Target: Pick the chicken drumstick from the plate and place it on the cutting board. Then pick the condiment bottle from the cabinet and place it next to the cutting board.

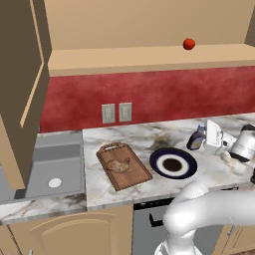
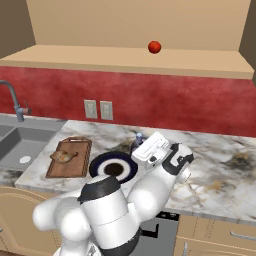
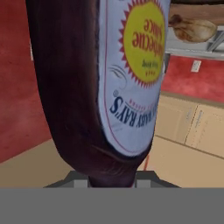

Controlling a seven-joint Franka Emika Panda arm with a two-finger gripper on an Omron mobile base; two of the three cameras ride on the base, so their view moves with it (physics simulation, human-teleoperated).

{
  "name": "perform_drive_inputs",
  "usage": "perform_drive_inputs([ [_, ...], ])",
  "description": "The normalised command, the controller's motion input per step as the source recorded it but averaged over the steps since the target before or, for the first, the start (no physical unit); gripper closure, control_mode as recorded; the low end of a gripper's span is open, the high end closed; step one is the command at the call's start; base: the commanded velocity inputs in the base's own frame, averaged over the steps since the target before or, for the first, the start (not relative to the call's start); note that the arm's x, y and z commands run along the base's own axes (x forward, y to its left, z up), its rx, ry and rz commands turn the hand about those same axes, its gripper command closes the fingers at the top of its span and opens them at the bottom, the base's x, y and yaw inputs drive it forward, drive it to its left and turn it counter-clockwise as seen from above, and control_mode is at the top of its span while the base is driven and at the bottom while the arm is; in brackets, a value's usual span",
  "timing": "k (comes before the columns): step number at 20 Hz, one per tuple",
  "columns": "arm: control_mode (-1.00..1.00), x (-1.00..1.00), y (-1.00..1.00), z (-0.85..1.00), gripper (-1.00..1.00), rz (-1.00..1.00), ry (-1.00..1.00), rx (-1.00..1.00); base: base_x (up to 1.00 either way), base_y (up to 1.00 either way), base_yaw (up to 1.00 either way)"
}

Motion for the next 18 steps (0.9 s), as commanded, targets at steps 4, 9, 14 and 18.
perform_drive_inputs([
  [4, -1.00, 0.03, 0.10, 0.00, 1.00, 0.00, 0.03, 0.00, 0.00, 0.00, 0.00],
  [9, -1.00, 0.12, 0.03, 0.00, 1.00, 0.00, 0.00, 0.00, 0.00, 0.00, 0.00],
  [14, -1.00, 0.12, -0.07, 0.00, 1.00, -0.01, 0.02, 0.00, 0.00, 0.00, 0.00],
  [18, -1.00, 0.08, -0.19, 0.00, 1.00, -0.03, 0.03, 0.00, 0.00, 0.00, 0.00],
])
